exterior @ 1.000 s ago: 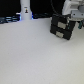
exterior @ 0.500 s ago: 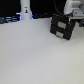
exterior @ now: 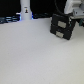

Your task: Open the kcup holder, insert the kcup into the holder, and close the kcup holder

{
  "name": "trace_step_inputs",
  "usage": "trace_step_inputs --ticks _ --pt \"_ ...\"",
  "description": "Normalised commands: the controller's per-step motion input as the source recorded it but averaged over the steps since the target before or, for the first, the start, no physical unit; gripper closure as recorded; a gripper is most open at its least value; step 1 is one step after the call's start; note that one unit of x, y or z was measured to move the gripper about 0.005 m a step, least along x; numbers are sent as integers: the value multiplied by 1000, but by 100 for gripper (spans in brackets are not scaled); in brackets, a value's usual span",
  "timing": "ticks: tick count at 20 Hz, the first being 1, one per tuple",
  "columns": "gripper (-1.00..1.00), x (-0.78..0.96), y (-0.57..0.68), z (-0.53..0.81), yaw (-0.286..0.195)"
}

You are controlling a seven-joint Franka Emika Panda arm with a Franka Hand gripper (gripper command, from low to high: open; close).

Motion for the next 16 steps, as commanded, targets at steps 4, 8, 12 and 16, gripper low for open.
trace_step_inputs --ticks 4,8,12,16 --pt "-100 -36 -31 -60 -33" --pt "-100 4 -73 -134 -62" --pt "-100 -28 -9 -95 -52" --pt "-100 -29 102 77 -1"
